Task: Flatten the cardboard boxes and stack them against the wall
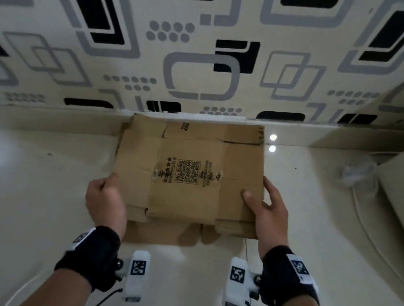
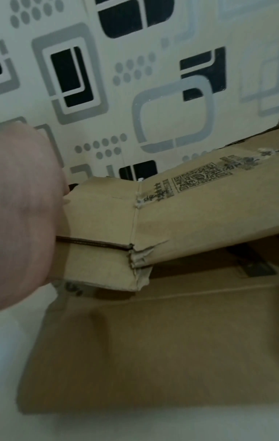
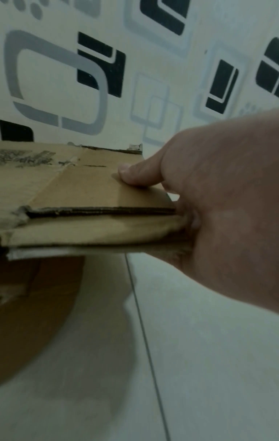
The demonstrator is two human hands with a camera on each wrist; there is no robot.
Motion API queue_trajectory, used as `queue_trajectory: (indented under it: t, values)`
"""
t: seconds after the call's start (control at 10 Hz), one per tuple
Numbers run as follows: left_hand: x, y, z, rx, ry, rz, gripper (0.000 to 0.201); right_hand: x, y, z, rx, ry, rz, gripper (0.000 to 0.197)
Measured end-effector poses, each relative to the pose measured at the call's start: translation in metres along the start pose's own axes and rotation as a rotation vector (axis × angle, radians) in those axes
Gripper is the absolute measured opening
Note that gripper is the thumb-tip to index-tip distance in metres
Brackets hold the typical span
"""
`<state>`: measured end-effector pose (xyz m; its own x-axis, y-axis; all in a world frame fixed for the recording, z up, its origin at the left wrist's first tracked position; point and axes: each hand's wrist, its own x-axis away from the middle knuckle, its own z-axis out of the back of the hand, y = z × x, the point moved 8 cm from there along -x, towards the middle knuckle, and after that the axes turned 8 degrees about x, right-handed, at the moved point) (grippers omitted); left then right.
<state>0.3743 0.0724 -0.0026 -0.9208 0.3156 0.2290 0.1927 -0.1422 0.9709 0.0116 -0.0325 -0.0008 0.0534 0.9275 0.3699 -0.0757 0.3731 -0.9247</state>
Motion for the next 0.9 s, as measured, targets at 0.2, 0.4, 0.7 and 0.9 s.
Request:
queue_trajectory:
  t: [0.2, 0.4, 0.7, 0.9]
  values:
    - [-0.031, -0.003, 0.017, -0.046, -0.025, -0.018, 0.037, -0.010, -0.002, -0.045, 0.054, -0.118, -0.005, 0.063]
    - [-0.054, -0.003, 0.021, -0.155, -0.069, -0.076, 0.026, -0.018, 0.013, -0.057, 0.130, -0.098, -0.042, 0.060]
    - [-0.069, -0.012, 0.024, -0.275, -0.107, -0.100, 0.014, -0.028, 0.026, -0.069, 0.375, -0.100, -0.016, 0.061]
    - [-0.069, -0.002, 0.022, -0.208, -0.120, -0.092, 0.019, -0.035, 0.031, -0.066, 0.376, -0.044, -0.054, 0.083]
